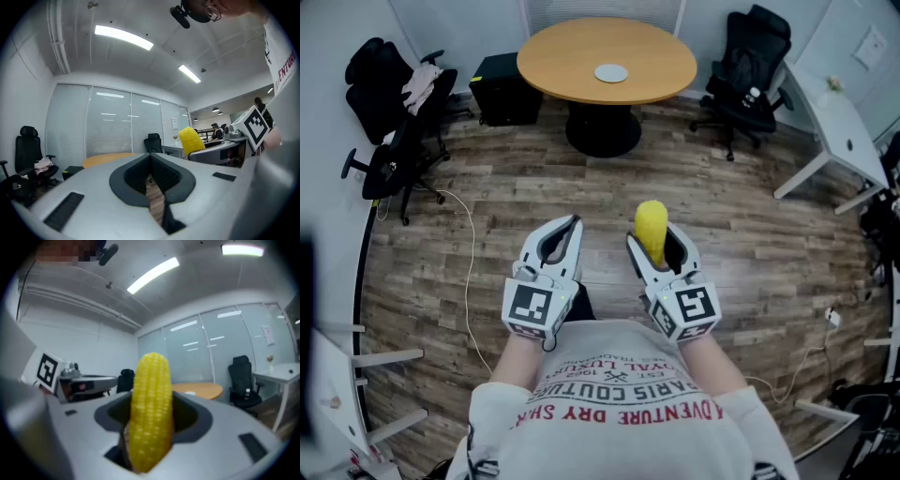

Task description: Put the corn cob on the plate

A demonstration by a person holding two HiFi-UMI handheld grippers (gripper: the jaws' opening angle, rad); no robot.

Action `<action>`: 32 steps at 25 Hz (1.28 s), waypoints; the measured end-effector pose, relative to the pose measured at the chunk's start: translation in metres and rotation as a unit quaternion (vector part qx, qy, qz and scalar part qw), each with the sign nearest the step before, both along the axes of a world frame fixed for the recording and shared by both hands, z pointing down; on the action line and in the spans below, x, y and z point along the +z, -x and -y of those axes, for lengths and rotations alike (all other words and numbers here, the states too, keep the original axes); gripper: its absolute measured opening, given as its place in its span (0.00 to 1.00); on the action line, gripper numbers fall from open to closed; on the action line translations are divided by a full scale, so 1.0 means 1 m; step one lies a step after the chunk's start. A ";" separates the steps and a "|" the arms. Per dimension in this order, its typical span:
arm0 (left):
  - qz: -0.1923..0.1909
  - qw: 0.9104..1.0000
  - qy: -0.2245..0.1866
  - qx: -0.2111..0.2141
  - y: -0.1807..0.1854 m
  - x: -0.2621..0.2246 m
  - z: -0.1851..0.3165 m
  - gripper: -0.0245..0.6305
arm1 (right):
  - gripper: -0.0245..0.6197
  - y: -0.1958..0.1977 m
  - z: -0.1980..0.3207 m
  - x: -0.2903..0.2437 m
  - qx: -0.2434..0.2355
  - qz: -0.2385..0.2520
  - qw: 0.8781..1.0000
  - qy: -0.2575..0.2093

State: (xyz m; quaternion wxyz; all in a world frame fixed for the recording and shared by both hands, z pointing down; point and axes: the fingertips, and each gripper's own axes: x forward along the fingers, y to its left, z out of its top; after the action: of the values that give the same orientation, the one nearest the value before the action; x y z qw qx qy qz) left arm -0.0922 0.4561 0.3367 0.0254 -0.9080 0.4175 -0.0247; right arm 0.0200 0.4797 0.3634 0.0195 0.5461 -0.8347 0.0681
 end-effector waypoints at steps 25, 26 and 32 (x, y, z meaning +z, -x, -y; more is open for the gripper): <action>-0.003 0.998 0.045 0.041 -0.011 0.020 0.086 0.09 | 0.45 -0.007 0.084 0.017 0.020 0.026 0.999 0.039; -0.002 0.998 0.041 0.045 -0.010 0.020 0.095 0.09 | 0.45 -0.006 0.092 0.018 0.023 0.026 0.999 0.039; -0.005 0.997 0.033 0.067 -0.001 0.015 0.166 0.09 | 0.45 0.004 0.156 0.015 0.044 0.022 0.998 0.042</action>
State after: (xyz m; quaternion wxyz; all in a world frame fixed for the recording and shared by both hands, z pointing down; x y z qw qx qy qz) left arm -0.0912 0.2904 0.3513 -0.0051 -0.9343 0.3550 -0.0322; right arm 0.0161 0.3233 0.3782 0.0206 0.5795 -0.8064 0.1157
